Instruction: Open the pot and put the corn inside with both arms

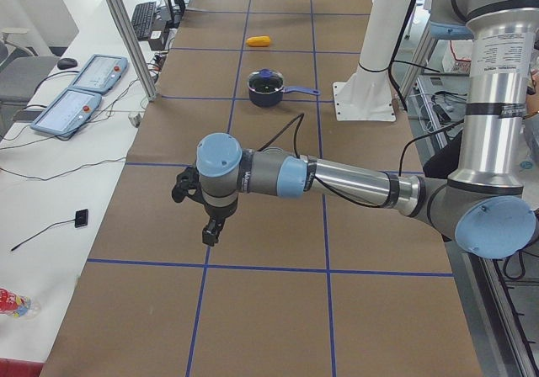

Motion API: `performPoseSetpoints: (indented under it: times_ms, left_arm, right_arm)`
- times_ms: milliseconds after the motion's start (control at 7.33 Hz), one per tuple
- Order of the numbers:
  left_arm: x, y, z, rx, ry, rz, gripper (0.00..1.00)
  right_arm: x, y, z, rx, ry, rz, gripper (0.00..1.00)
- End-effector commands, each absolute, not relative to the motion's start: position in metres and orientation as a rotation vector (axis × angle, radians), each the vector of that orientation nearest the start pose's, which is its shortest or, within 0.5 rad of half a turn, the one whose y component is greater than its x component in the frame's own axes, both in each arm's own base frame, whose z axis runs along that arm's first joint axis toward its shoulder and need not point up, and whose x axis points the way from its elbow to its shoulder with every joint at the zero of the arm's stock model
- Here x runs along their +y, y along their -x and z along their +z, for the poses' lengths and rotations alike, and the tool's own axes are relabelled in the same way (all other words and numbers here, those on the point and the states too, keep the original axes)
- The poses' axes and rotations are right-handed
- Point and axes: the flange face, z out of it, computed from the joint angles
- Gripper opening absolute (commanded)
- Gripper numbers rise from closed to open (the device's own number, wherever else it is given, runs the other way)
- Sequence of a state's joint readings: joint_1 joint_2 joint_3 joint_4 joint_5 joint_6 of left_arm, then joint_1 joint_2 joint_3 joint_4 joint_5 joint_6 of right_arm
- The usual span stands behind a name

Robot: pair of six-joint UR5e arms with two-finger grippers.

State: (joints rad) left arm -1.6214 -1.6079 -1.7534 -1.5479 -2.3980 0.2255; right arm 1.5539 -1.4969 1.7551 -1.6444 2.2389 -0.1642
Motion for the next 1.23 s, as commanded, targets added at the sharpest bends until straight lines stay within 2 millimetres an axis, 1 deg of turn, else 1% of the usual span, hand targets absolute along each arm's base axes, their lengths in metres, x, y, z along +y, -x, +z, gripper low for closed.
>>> performPoseSetpoints:
  times_ms: [0, 136, 273, 409, 545, 682, 818, 955, 1091]
  left_arm:
    - [-0.514, 0.085, 0.530, 0.806, -0.359, 0.280, 0.99]
    - [-0.522, 0.082, 0.512, 0.820, -0.404, 0.304, 0.99]
    - [-0.527, 0.080, 0.500, 0.814, -0.478, 0.312, 0.99]
    - [-0.545, 0.034, 0.463, 0.849, -0.539, 0.331, 0.99]
    - [-0.556, -0.025, 0.429, 0.911, -0.557, 0.338, 0.98]
    - [-0.558, -0.074, 0.404, 0.987, -0.514, 0.282, 0.98]
    - [-0.563, -0.131, 0.367, 1.057, -0.449, 0.240, 0.98]
    - [-0.565, -0.190, 0.324, 1.102, -0.383, 0.166, 0.98]
    - [-0.556, -0.264, 0.289, 1.105, -0.343, 0.089, 0.98]
  right_arm:
    - [-0.536, -0.062, 0.525, -0.654, -0.256, -0.231, 1.00]
    - [-0.536, -0.062, 0.520, -0.656, -0.266, -0.235, 1.00]
    - [-0.538, -0.060, 0.514, -0.658, -0.276, -0.242, 1.00]
    - [-0.538, -0.056, 0.508, -0.660, -0.285, -0.253, 1.00]
    - [-0.539, -0.053, 0.507, -0.661, -0.286, -0.259, 1.00]
    - [-0.541, -0.051, 0.504, -0.661, -0.288, -0.263, 1.00]
    - [-0.541, -0.051, 0.504, -0.661, -0.288, -0.263, 1.00]
    - [-0.541, -0.051, 0.504, -0.661, -0.289, -0.263, 1.00]
    - [-0.540, -0.051, 0.505, -0.661, -0.286, -0.262, 1.00]
